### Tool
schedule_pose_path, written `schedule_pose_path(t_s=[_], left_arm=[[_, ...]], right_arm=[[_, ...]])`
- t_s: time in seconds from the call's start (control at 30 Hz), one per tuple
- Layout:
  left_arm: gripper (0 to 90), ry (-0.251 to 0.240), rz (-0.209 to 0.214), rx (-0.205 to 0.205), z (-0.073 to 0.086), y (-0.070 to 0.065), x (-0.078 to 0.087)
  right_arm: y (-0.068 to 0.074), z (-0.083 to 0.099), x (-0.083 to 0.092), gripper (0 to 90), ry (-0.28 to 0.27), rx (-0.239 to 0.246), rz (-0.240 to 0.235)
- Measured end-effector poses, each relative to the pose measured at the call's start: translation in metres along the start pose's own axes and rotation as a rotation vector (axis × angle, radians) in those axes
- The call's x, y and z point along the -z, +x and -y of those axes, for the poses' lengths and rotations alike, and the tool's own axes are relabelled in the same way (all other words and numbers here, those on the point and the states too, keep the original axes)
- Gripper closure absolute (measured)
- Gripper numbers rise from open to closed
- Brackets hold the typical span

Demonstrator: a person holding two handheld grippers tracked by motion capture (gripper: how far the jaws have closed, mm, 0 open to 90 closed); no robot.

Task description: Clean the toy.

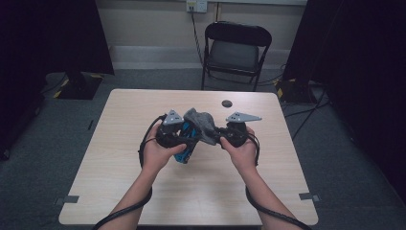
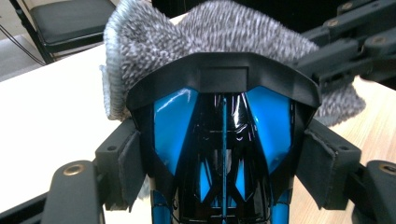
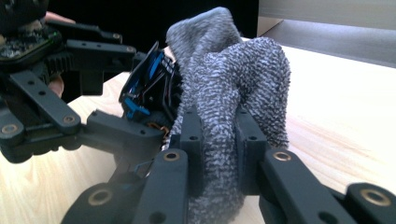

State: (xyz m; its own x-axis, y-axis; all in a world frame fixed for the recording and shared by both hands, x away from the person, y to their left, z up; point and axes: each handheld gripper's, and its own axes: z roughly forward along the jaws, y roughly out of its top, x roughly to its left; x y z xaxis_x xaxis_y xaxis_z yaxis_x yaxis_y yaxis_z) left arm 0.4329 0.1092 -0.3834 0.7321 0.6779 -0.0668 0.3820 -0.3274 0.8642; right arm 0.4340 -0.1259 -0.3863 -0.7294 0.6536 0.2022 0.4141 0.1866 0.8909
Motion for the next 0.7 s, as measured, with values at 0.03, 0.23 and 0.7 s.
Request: schedule_pose_path(t_s=[0.03,0.23,0.7], left_arm=[[25.5,-0.001,0.001,0.001,-0.001,0.0,0.0],[25.5,-0.002,0.005,-0.006,-0.003,-0.002,-0.002],[25.5,-0.019,0.006,-0.013,-0.012,-0.004,0.001]], right_arm=[[0.0,0.001,0.0,77.1,-0.001,0.001,-0.002],[0.0,0.004,0.001,77.0,0.004,-0.002,-0.001],[0.007,0.017,-0.002,77.0,0.022,-0.013,-0.015]])
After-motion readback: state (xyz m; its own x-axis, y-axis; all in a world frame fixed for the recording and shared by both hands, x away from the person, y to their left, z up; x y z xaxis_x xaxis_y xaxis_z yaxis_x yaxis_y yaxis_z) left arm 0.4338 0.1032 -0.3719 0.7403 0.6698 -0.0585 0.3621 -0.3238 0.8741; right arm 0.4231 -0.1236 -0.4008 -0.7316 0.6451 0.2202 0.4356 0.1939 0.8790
